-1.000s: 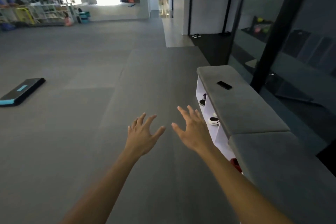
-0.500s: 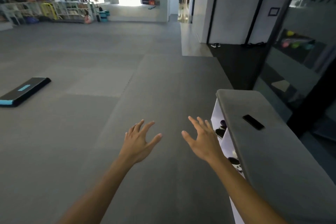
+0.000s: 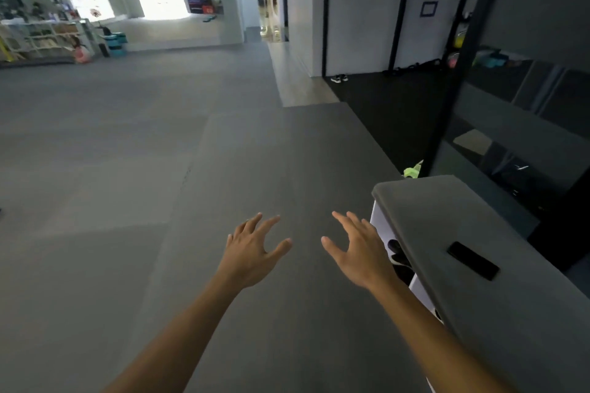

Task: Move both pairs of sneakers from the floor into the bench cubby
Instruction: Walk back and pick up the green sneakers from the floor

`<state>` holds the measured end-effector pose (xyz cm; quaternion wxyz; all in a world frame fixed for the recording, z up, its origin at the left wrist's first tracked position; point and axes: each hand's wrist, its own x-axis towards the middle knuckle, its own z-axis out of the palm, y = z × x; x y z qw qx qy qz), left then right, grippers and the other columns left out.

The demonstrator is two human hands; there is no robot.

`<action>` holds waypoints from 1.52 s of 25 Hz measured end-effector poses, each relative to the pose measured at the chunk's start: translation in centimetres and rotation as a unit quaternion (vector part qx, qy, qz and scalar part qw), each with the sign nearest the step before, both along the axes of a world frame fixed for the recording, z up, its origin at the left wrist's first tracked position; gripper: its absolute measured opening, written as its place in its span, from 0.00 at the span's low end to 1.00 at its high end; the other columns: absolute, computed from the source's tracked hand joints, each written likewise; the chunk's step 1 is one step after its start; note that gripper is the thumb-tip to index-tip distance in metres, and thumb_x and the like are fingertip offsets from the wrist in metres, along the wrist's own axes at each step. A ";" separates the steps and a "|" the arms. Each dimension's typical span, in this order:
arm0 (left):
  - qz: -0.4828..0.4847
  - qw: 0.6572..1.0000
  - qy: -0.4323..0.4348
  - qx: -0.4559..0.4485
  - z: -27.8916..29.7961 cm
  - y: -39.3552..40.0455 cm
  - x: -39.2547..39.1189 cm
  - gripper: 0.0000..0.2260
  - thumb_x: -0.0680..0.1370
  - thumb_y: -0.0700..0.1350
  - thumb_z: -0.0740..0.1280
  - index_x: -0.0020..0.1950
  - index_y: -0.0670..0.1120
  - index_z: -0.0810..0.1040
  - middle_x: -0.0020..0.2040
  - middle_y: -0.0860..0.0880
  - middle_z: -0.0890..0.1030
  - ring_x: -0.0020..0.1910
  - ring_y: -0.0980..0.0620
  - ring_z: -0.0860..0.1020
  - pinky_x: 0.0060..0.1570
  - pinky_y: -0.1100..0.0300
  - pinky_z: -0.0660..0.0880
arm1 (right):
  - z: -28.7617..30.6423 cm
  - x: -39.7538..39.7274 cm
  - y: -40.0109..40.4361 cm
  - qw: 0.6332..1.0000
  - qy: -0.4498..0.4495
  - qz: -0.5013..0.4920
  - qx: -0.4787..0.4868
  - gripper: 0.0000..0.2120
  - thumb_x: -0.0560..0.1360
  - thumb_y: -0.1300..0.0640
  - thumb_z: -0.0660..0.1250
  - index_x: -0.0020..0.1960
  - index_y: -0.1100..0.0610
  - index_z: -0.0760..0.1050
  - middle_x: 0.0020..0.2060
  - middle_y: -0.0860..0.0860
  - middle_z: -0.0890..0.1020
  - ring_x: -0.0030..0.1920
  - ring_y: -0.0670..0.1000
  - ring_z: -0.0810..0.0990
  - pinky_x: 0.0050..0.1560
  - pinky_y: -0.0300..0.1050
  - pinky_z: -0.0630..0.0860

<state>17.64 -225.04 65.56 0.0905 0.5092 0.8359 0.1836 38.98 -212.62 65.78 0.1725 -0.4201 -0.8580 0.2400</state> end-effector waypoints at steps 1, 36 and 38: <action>-0.008 1.000 0.002 0.003 -0.1 3.3 -1.7 0.34 0.74 0.75 0.52 0.78 0.64 0.58 0.81 0.50 0.56 0.79 0.46 0.55 0.75 0.40 0.55 | -0.3 -1.7 3.0 1.000 0.001 -0.007 0.005 0.32 0.79 0.34 0.59 0.80 0.41 0.57 0.81 0.50 0.59 0.80 0.58 0.54 0.76 0.58 0.58; -0.171 0.985 0.019 0.017 1.3 115.7 -43.0 0.36 0.72 0.77 0.51 0.78 0.63 0.57 0.81 0.48 0.55 0.78 0.42 0.55 0.74 0.39 0.56 | -0.1 -41.0 107.4 0.986 -0.029 -0.166 0.013 0.33 0.79 0.35 0.60 0.80 0.43 0.57 0.80 0.52 0.59 0.79 0.60 0.56 0.74 0.62 0.61; -0.180 0.984 0.012 0.013 0.7 121.7 -43.1 0.35 0.73 0.76 0.52 0.78 0.64 0.57 0.81 0.48 0.54 0.79 0.42 0.54 0.74 0.39 0.55 | 0.4 -41.0 113.2 0.984 -0.038 -0.172 0.022 0.33 0.79 0.35 0.60 0.80 0.44 0.57 0.80 0.52 0.59 0.79 0.60 0.55 0.73 0.64 0.61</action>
